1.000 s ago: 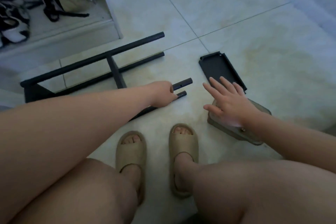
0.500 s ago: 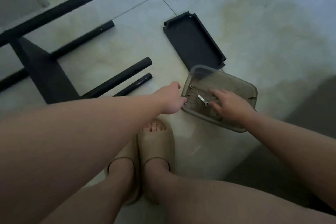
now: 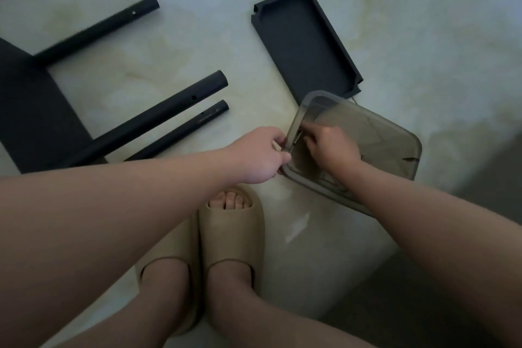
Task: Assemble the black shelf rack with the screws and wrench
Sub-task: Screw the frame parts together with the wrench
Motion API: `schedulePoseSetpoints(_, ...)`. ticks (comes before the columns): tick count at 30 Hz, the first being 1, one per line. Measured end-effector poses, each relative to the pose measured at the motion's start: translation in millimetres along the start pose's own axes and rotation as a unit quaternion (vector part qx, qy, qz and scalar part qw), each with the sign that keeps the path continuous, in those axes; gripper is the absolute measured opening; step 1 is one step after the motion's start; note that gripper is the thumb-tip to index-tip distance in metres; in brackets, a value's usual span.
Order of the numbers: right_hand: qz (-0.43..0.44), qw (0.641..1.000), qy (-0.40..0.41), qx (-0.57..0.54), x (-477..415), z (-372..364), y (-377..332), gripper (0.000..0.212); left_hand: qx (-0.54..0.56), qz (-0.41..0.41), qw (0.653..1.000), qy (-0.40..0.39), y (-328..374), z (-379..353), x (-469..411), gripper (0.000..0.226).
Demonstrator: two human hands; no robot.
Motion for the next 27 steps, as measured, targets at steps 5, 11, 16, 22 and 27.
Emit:
schedulePoseSetpoints(5, -0.029, 0.999, 0.032, -0.006, -2, -3, -10, 0.027, 0.013, 0.0, 1.0, -0.003, -1, 0, 2, 0.004)
schedulePoseSetpoints(11, -0.037, 0.999, 0.033, -0.003, -4, 0, -16, 0.023, 0.024, 0.001, 1.0, 0.004, -3, -1, 2, 0.004)
schedulePoseSetpoints(16, -0.038, 0.998, 0.039, -0.025, 5, 3, -16, 0.02, 0.025, 0.006, 1.0, 0.008, -4, -2, 3, 0.005)
schedulePoseSetpoints(22, -0.028, 0.988, 0.113, -0.105, 34, 30, -12, 0.011, 0.012, 0.033, 0.999, 0.028, 3, 6, 11, 0.028)
schedulePoseSetpoints(27, 0.031, 0.971, 0.176, -0.158, 63, 89, -28, 0.004, 0.154, 0.109, 0.977, 0.096, 29, 30, 31, 0.019)
Point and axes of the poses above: each hand's wrist, its own x-axis away from the middle knuckle, its own z-axis out of the back of the hand, y = z × x, the point moved 3 cm from there along -x, towards the middle knuckle, and after that the axes turned 6 degrees about x, right-handed, at the moved point
